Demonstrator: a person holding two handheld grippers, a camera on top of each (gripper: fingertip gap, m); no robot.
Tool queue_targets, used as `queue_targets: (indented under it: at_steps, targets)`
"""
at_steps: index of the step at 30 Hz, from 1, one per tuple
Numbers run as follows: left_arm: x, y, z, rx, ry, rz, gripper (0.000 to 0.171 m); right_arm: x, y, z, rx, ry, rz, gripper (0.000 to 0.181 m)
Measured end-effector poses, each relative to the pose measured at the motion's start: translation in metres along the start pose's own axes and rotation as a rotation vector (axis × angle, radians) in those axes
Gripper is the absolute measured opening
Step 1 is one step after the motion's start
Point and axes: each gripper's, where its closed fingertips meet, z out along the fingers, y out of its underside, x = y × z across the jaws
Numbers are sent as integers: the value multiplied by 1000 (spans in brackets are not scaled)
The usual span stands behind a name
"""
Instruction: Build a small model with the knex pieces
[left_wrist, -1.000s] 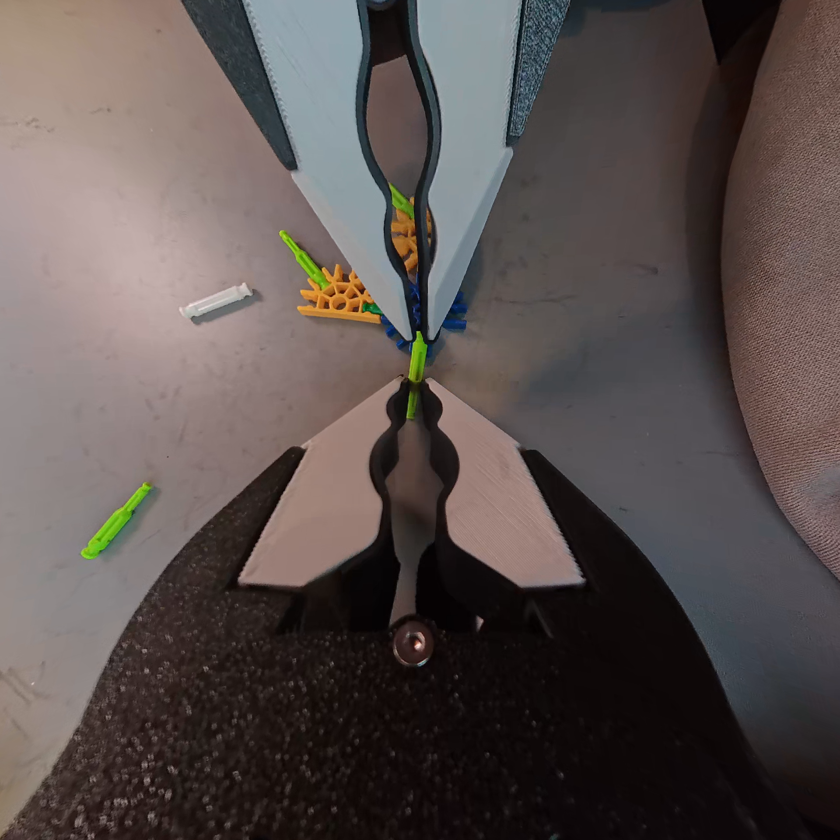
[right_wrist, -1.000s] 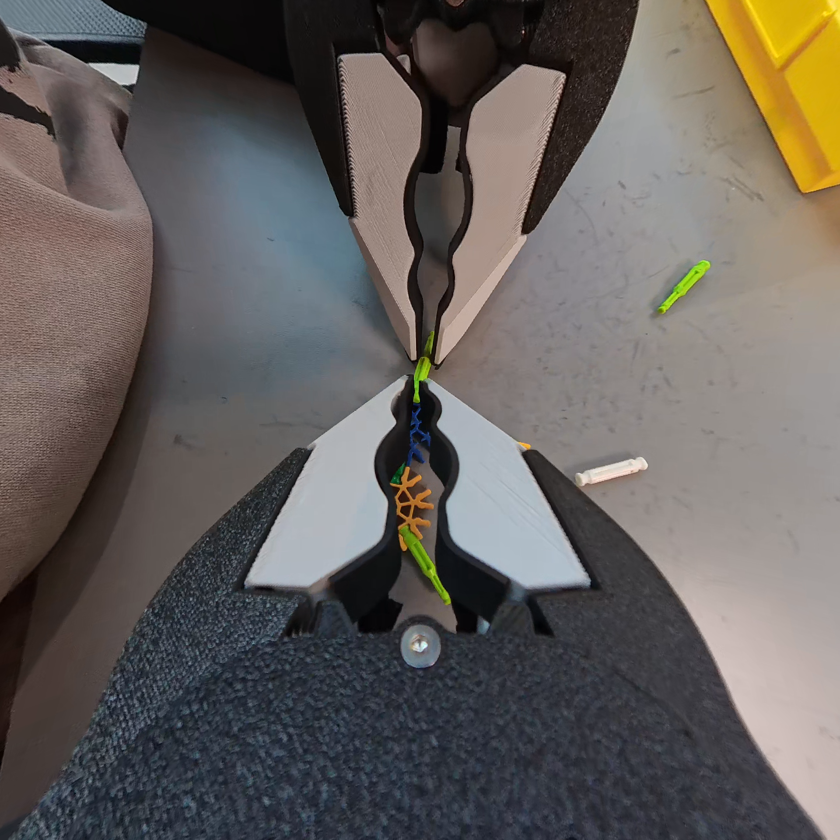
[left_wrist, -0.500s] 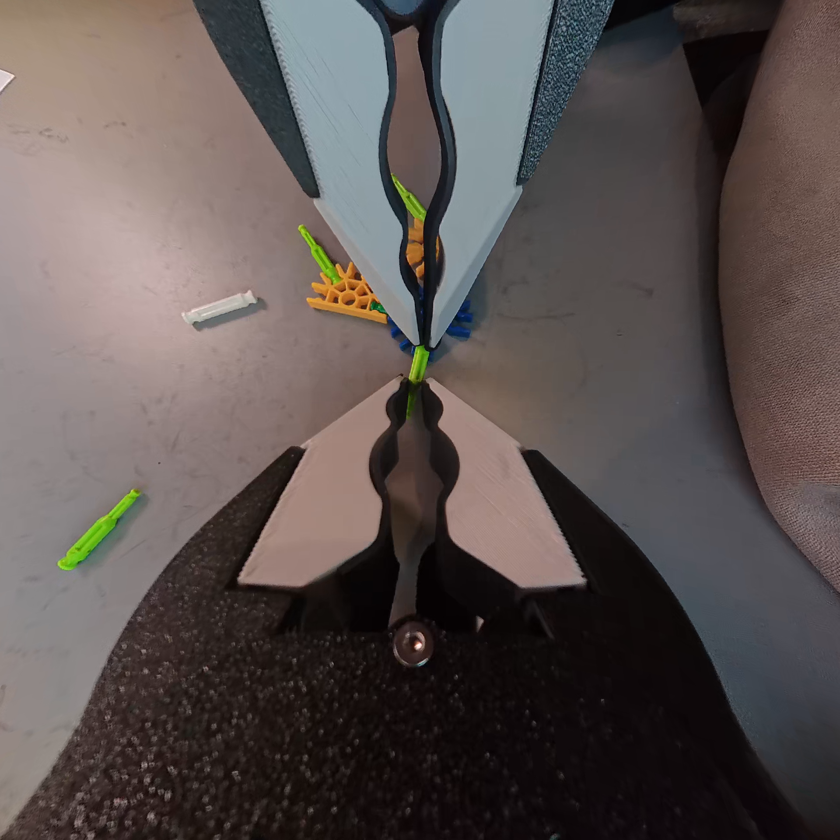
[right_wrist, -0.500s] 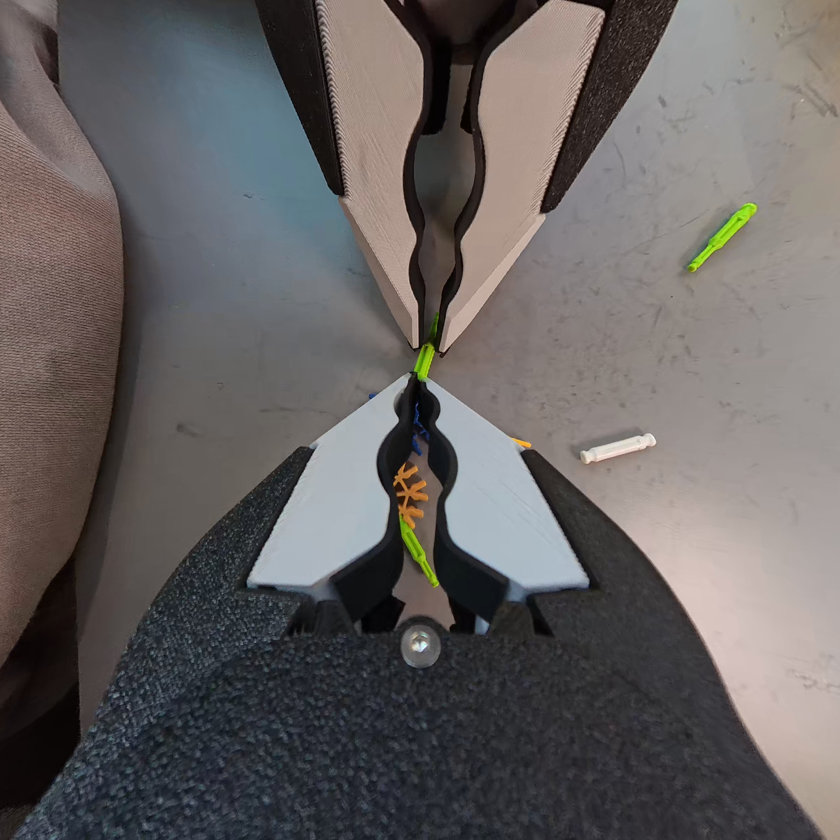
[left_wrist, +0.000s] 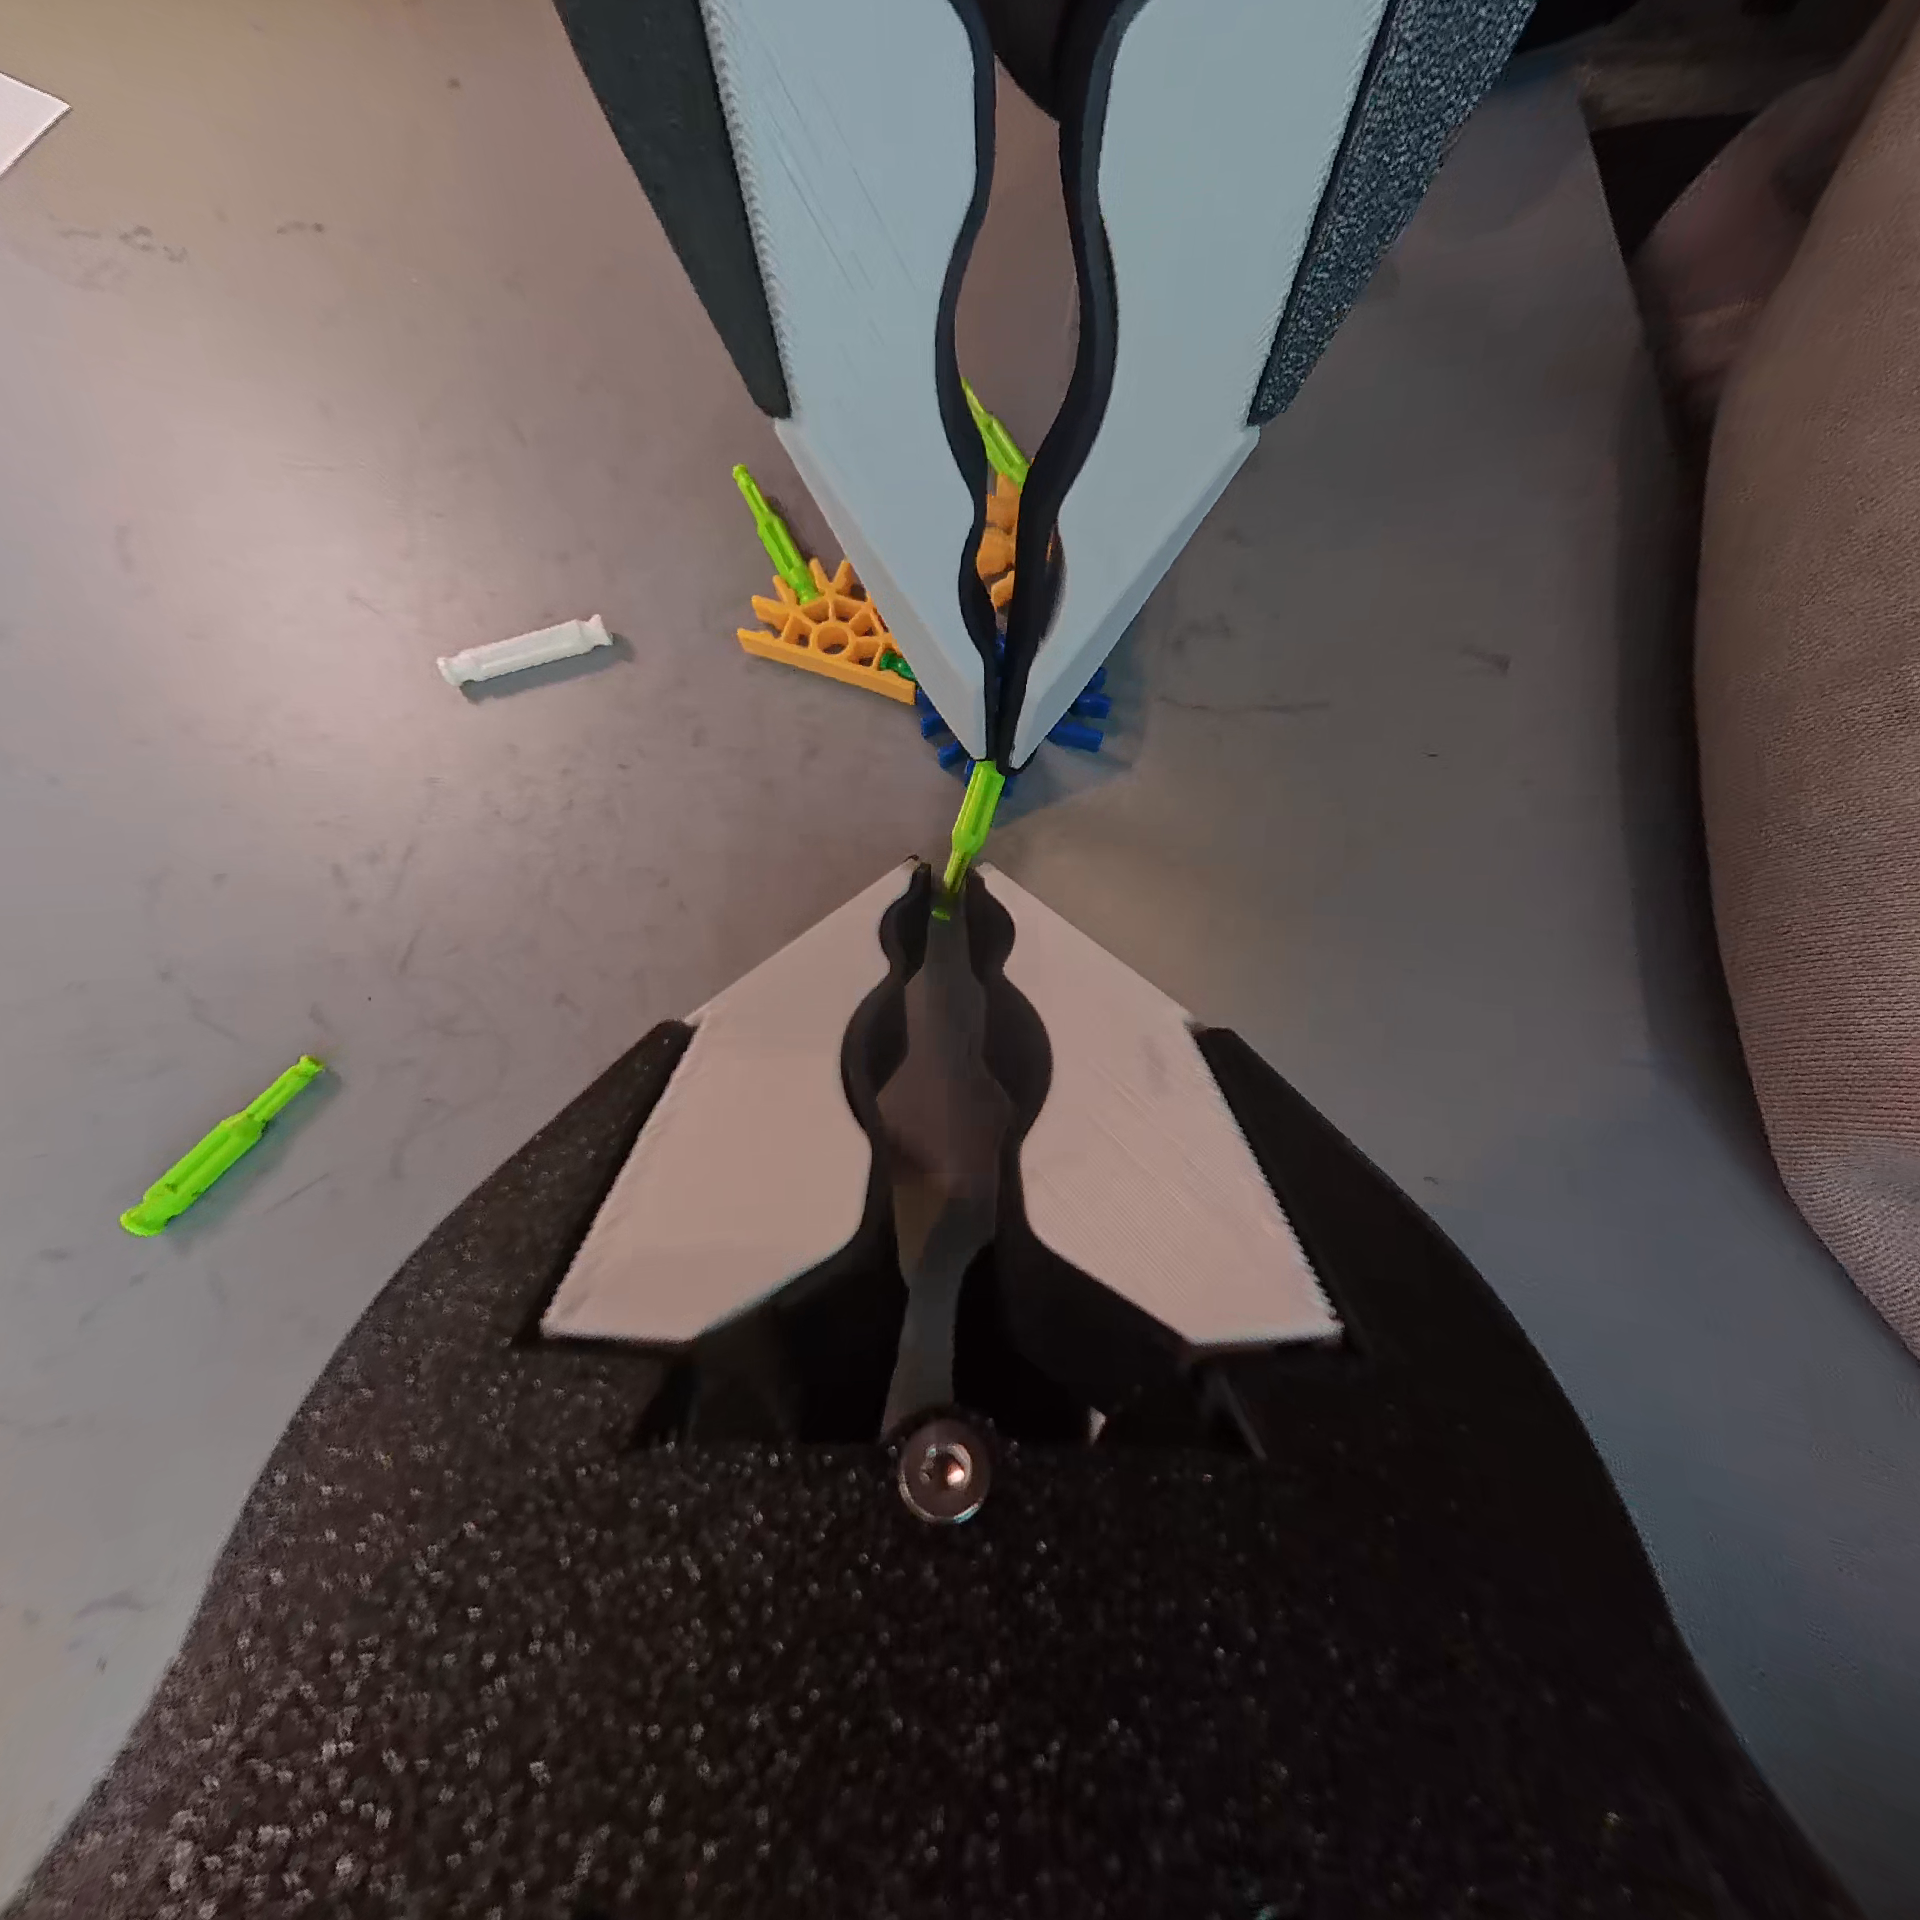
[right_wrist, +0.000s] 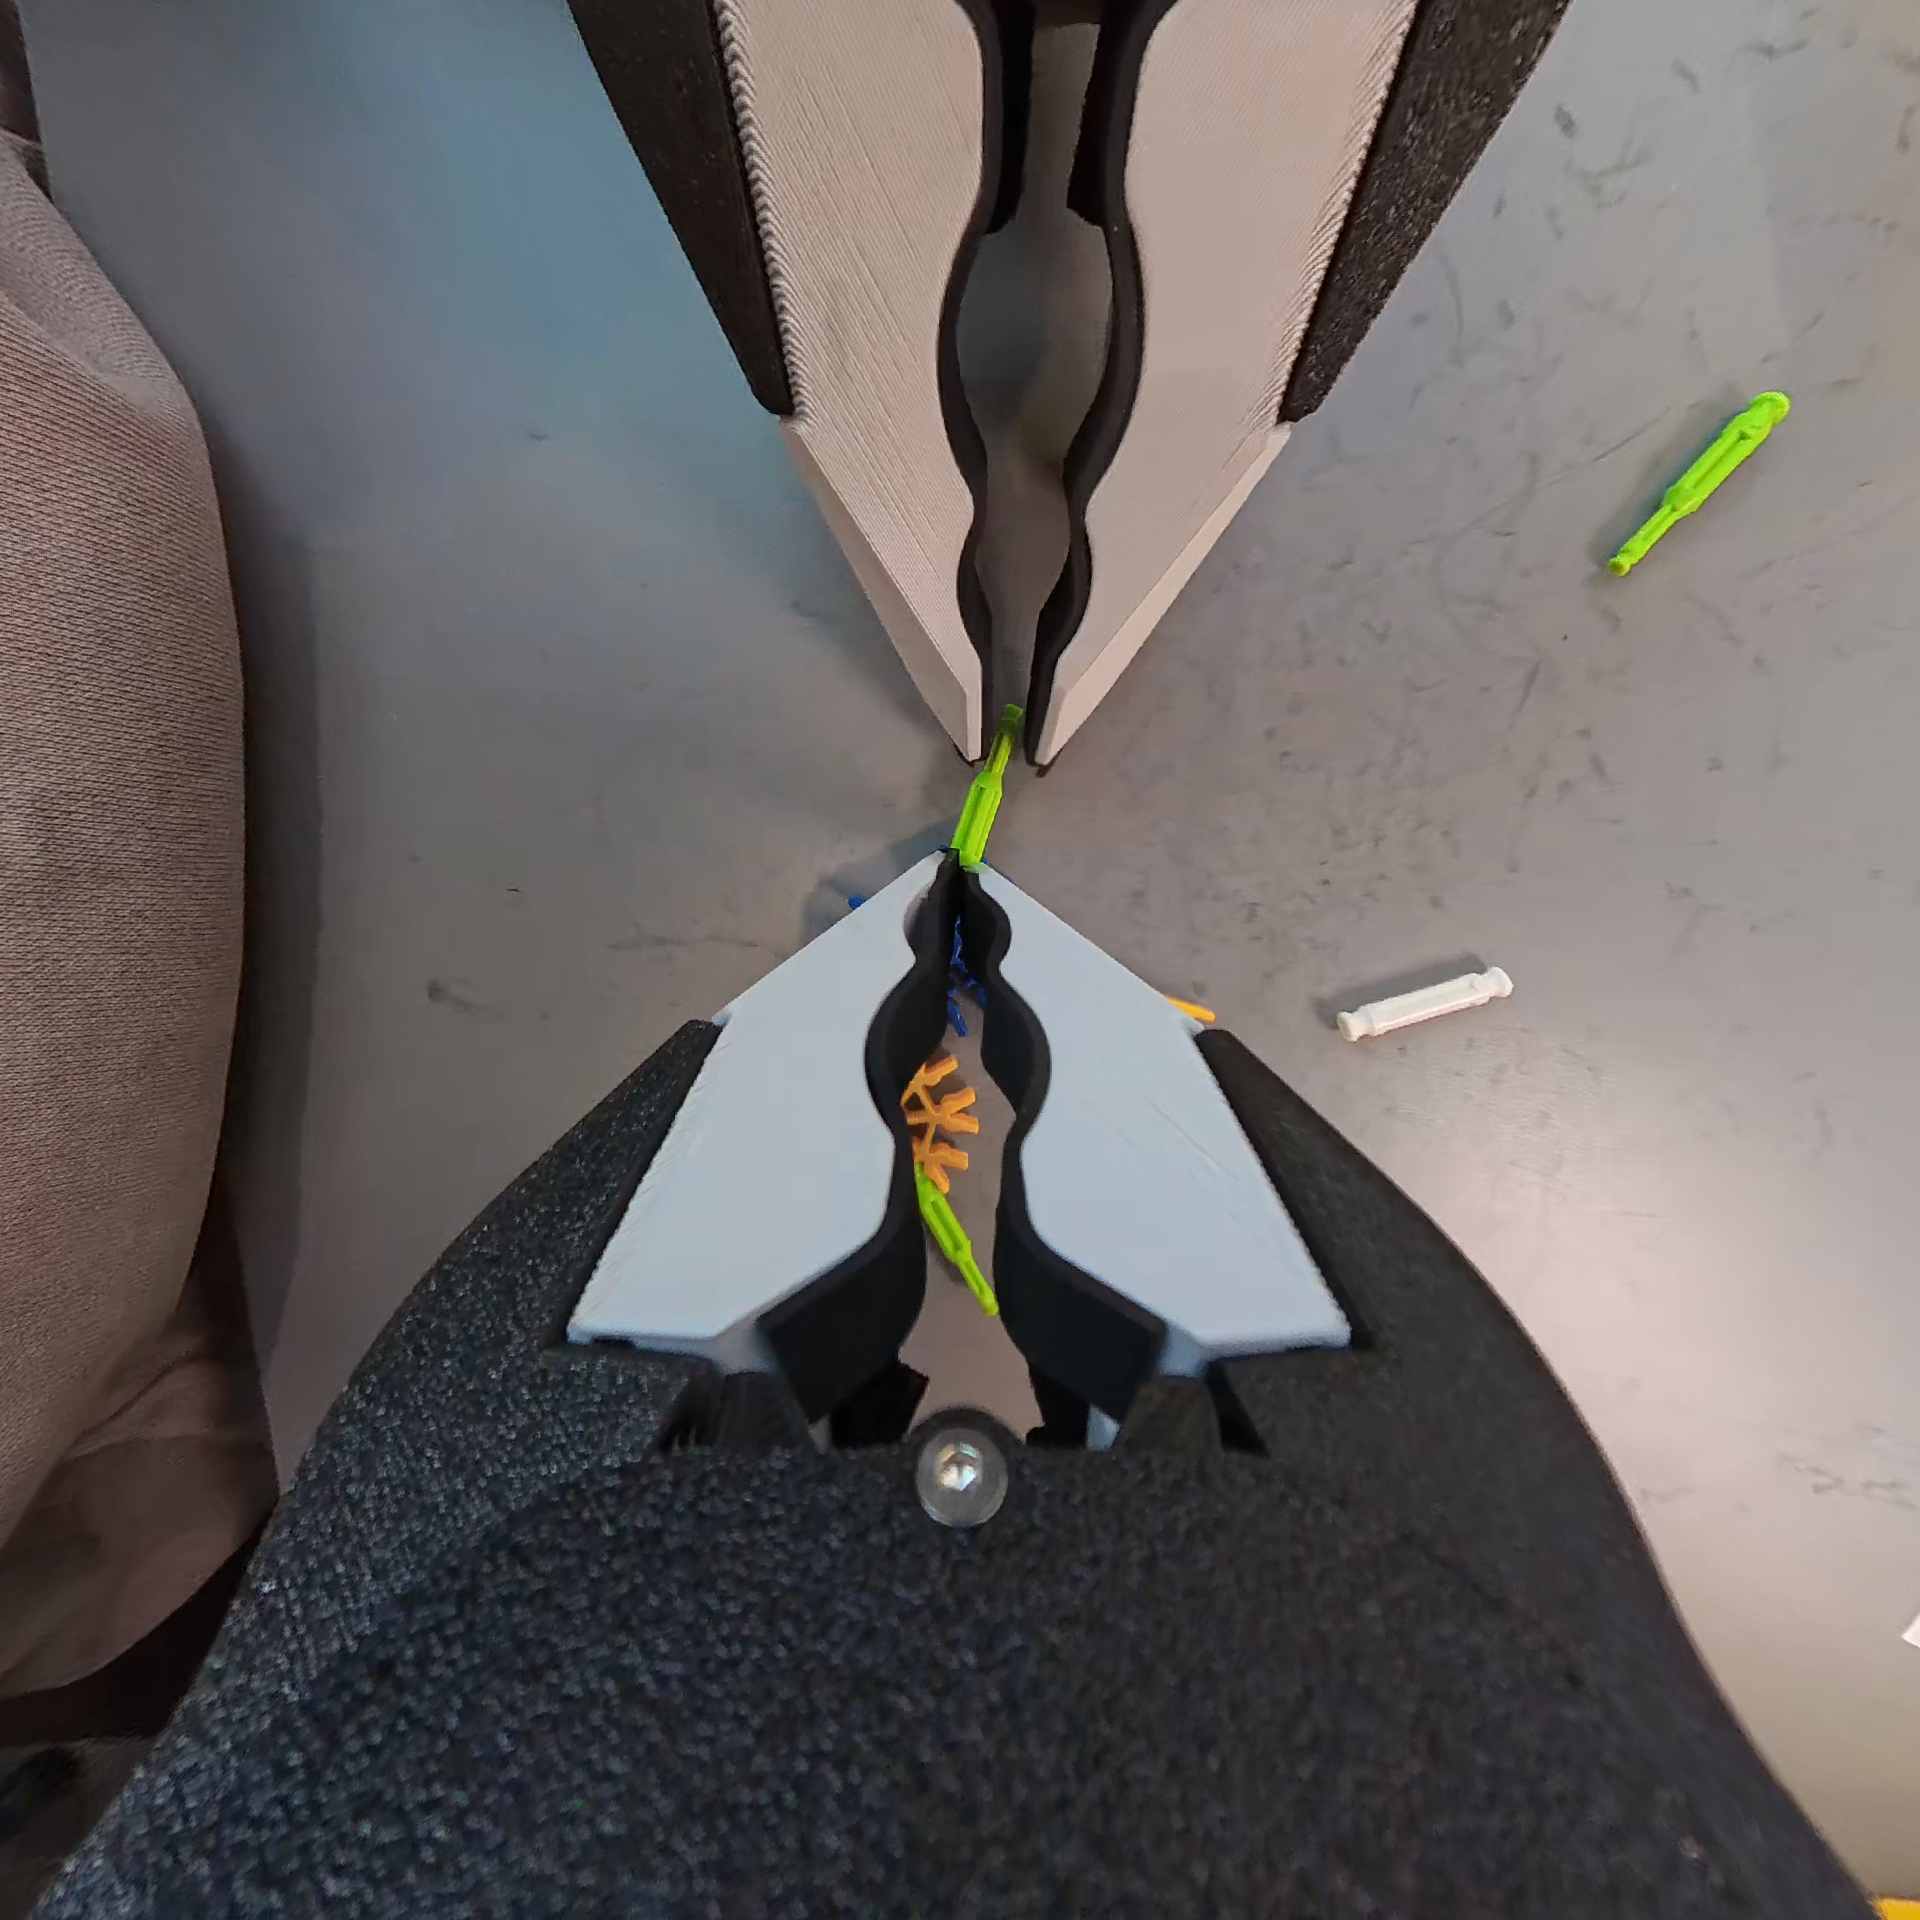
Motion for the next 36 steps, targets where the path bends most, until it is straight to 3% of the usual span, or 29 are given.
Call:
queue_targets:
  at_steps: [10,15,17,19,22,29,32,36]
  targets:
    - [2,0,1,-2,-7,0,5,-2,-1,2,-46,-2,-38,0]
    - [1,0,0,9,-5,9,5,2,0,0,78,-8,18,0]
    - [-1,0,0,24,-16,28,6,7,3,-12,153,11,-2,21]
    - [-11,0,-1,36,-65,21,9,7,8,-25,220,-1,-20,30]
    - [-37,1,-9,57,-157,-40,9,16,33,-29,194,-11,20,45]
    - [-108,14,-46,108,-460,-194,11,17,49,-22,213,-3,26,46]
    - [-122,23,-52,86,-483,-199,19,39,49,-29,247,75,41,37]
    - [-122,20,-52,132,-376,-233,32,50,55,-24,250,56,74,37]
